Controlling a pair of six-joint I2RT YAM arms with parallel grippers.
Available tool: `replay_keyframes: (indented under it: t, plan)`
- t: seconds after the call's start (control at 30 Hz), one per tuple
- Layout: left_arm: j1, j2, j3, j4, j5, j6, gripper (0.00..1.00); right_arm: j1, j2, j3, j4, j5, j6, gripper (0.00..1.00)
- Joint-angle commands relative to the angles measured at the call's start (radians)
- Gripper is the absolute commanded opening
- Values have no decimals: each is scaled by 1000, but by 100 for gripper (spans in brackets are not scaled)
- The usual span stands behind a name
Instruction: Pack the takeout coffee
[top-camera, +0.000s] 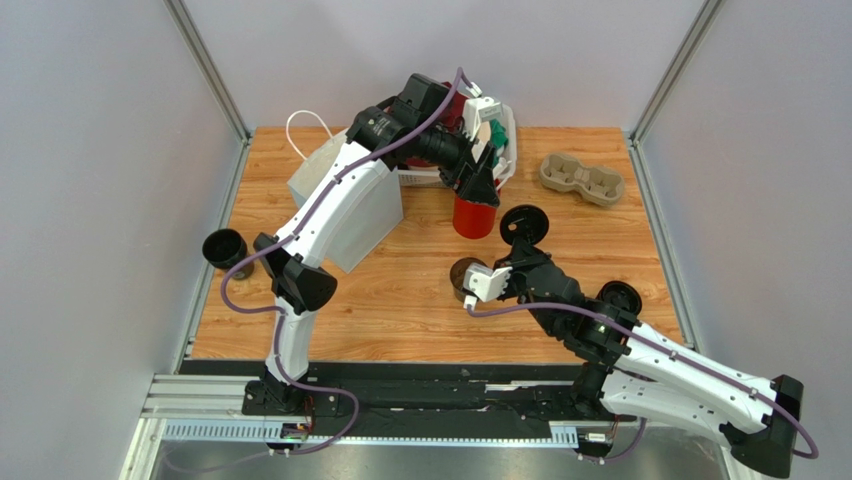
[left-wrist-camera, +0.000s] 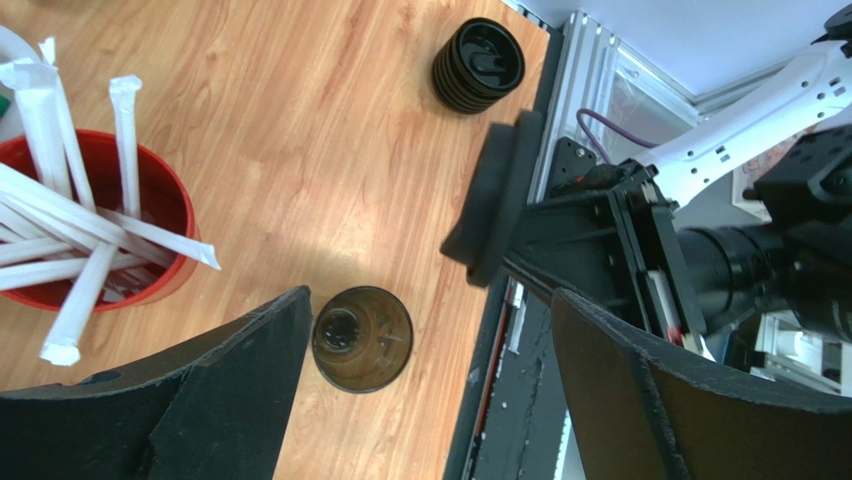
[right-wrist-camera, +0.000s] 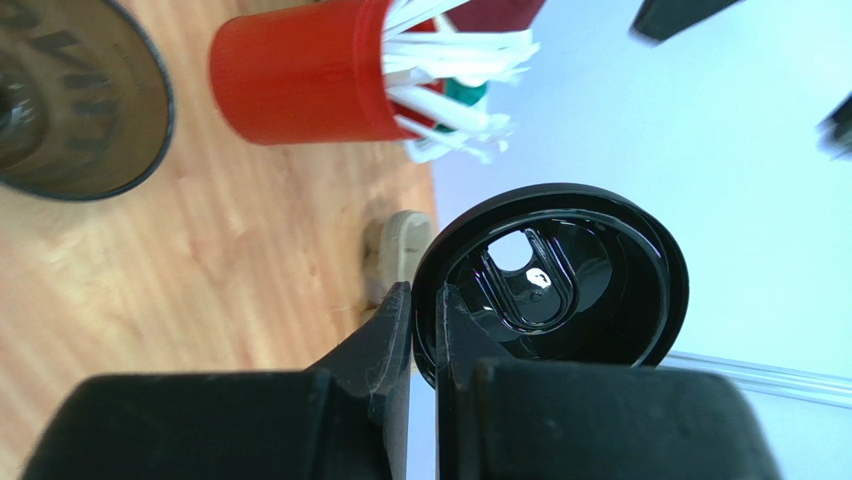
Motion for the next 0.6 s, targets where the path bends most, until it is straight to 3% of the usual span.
replay_keyframes:
  t: [0.0, 0.23, 0.4, 0.57]
  plan:
    - [13, 34, 102, -4, 22, 89, 99, 63, 42, -26, 220, 140, -153, 0]
    - [80, 45, 139, 63, 90, 146, 99, 125, 111, -15, 254, 168, -159, 0]
    - [79, 57, 110, 23, 140, 200, 95, 139, 145, 20, 246, 180, -148, 0]
    - [55, 66, 110, -56, 124, 358, 94, 149, 179, 32, 237, 178, -142, 0]
